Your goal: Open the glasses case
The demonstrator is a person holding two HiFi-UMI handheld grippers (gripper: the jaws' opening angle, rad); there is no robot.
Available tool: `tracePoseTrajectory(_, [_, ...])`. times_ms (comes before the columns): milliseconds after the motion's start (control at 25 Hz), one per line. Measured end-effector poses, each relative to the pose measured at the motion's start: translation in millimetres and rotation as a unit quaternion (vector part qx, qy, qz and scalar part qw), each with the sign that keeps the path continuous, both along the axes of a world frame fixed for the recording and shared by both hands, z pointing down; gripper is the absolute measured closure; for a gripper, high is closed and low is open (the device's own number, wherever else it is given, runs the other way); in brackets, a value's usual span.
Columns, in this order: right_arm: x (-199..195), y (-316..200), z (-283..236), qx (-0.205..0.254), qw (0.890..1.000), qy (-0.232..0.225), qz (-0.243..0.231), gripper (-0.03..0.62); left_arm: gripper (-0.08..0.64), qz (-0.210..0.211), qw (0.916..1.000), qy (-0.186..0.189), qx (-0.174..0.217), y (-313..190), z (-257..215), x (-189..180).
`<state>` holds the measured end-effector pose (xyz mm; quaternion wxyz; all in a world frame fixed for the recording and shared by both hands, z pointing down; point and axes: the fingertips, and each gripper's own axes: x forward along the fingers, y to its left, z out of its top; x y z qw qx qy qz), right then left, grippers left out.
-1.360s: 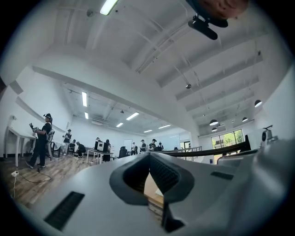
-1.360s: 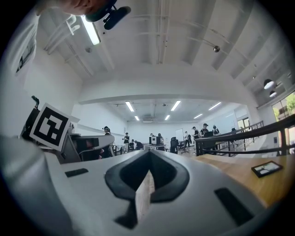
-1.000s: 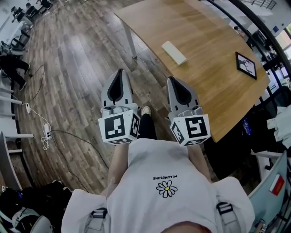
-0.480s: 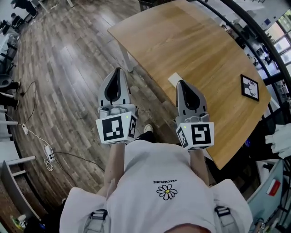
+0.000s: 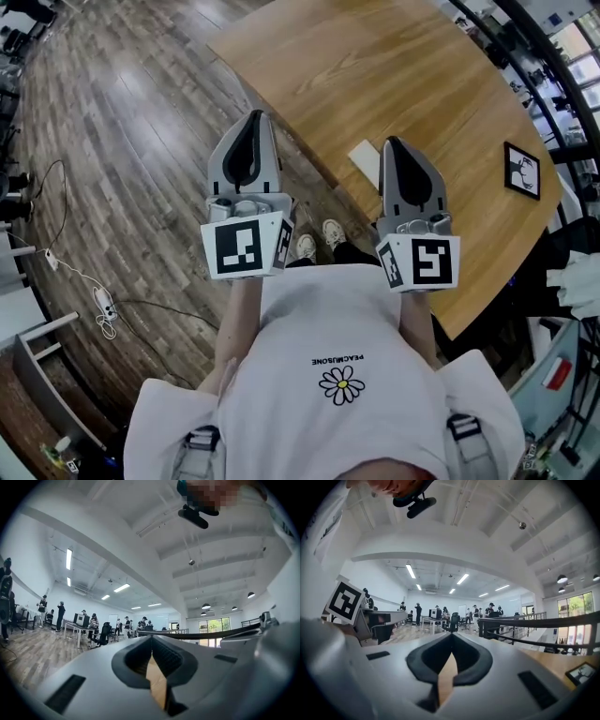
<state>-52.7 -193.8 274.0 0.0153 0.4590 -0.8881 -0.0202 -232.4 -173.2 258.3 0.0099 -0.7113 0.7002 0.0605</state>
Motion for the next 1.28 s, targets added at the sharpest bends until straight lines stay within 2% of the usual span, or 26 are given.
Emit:
tracePoseTrajectory(280, [1.9,-10.6,11.4,-0.014,1.000,0.006,-0.011,0.584,0.544,0.029,0.9975,0.045,-0.047,-19.1,29.0,13.7])
tracePoseTrajectory(400, [9.1,-13.5,16.4,-0.023,1.000,0.008,-0.008,0.584,0.543,0.045,0.9960,0.048,-0.062,-24.3,43.4,24.9])
tracePoseTrajectory(520, [13.2,-16.4,19.8,-0.028,1.000,0.007,-0.009,0.584,0.543,0.065,0.9922,0.048,-0.095,-32.7,61.3,36.9])
tracePoseTrajectory(680, [17.8,-16.9,23.9,-0.034,0.999,0.007,-0.007,0.584,0.534,0.123,0.9825,0.041,-0.134,-46.1,90.4,59.6])
tracePoseTrajectory(760, [21.7,-15.8,27.1,-0.038,0.999,0.008,-0.004,0.584,0.480,0.171,0.9746,0.019,-0.143,-52.5,110.7,74.9])
tracePoseTrajectory(840, [26.6,-13.7,30.4,-0.043,0.999,0.011,0.001,0.584,0.414,0.248,0.9566,-0.008,-0.152,-55.3,134.6,95.3])
tracePoseTrajectory(920, [32.7,-11.8,34.1,-0.048,0.999,0.017,0.006,0.584,0.338,0.327,0.9301,-0.050,-0.160,-54.0,156.5,115.1])
tracePoseTrajectory(1000, [40.3,-10.6,39.0,-0.054,0.998,0.022,0.013,0.584,0.305,0.376,0.9038,-0.101,-0.177,-53.3,177.0,128.3])
tracePoseTrajectory(1160, [56.7,-10.2,51.3,-0.070,0.997,0.033,0.027,0.584,0.282,0.421,0.8575,-0.168,-0.243,-57.3,224.7,146.8])
tracePoseTrajectory(1280, [63.0,-10.7,63.8,-0.083,0.995,0.049,0.029,0.584,0.283,0.428,0.8324,-0.202,-0.288,-57.6,259.7,154.2])
